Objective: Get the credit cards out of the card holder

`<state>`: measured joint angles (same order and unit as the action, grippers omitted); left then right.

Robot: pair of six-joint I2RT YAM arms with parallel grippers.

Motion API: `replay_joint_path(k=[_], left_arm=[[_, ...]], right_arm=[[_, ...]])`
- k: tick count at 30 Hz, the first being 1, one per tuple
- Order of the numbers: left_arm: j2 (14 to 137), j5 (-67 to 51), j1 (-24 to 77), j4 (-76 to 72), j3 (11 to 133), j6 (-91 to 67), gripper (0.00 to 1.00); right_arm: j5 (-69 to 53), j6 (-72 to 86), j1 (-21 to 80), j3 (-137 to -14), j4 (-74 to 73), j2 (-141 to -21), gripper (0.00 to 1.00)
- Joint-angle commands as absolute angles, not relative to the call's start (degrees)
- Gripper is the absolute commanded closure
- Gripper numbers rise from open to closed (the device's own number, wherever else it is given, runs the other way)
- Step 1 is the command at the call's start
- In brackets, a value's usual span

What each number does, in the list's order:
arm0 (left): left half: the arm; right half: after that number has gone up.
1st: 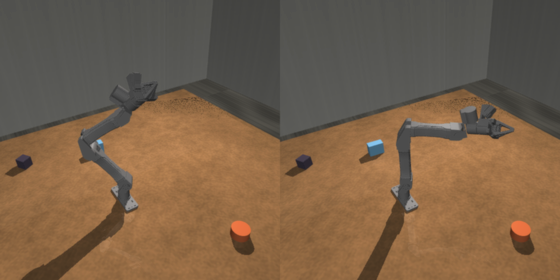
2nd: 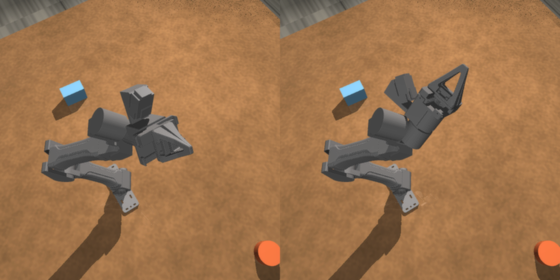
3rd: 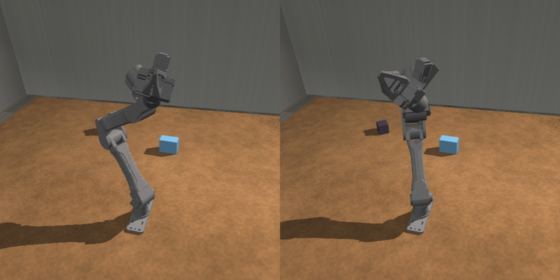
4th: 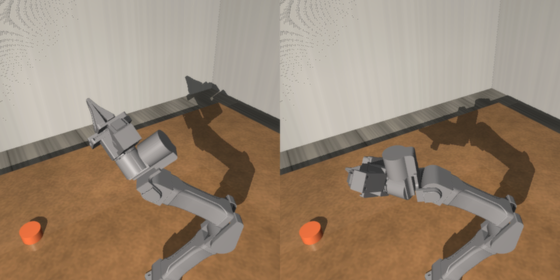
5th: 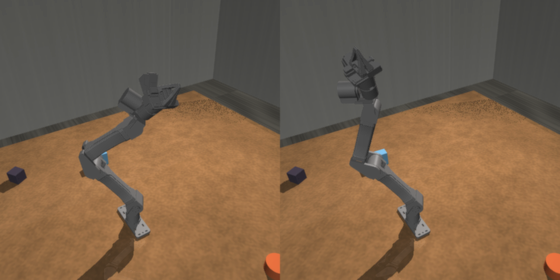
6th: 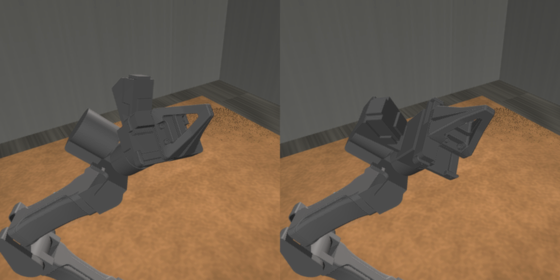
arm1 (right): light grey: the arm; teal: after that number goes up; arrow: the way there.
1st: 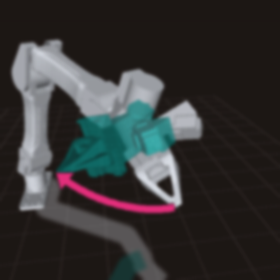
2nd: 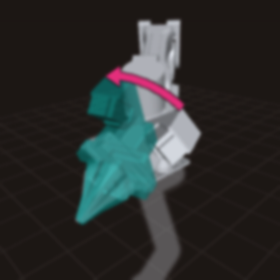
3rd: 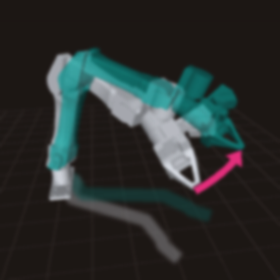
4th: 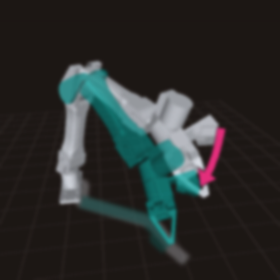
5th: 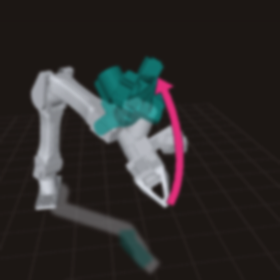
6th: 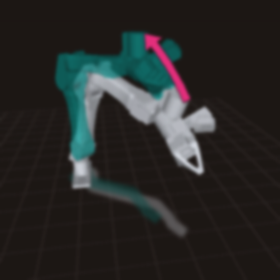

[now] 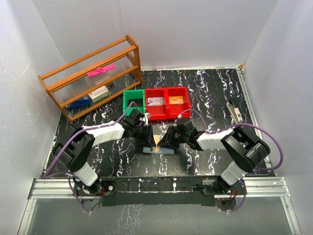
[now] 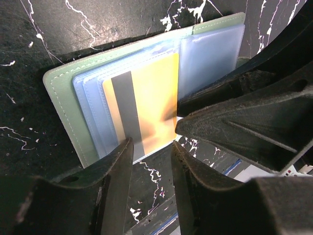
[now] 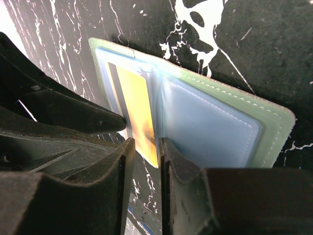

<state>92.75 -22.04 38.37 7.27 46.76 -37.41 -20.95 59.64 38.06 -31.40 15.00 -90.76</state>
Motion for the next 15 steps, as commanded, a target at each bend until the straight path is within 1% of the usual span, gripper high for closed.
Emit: replay_joint_path(k=[1, 3, 4, 8, 10, 15], left_arm=[[91.43, -18.84, 38.53, 11.4, 45.84, -35.93, 0.65], [91.77, -18.9, 38.53, 11.59, 45.92, -35.91, 0.66], [91.89, -18.9, 38.53, 11.6, 45.88, -35.91, 0.68], [92.22, -18.68, 38.57, 11.43, 45.63, -35.87, 0.71], [92.17, -18.5, 38.58, 11.35, 45.36, -35.95, 0.72], [92.08, -16.49, 38.56, 12.52, 45.19, -35.95, 0.74]], right_arm=[[-21.36, 58.58, 37.97, -33.29, 15.98, -92.38, 0.78], [-21.65, 58.89, 37.93, -33.14, 16.69, -92.94, 0.86], [-21.75, 59.01, 37.88, -33.06, 16.92, -92.97, 0.88], [-22.7, 60.04, 37.94, -31.86, 19.16, -93.07, 0.89], [-23.41, 60.28, 37.92, -31.73, 19.89, -93.32, 1.0], [-21.58, 59.78, 37.12, -31.5, 17.22, -90.14, 1.0]])
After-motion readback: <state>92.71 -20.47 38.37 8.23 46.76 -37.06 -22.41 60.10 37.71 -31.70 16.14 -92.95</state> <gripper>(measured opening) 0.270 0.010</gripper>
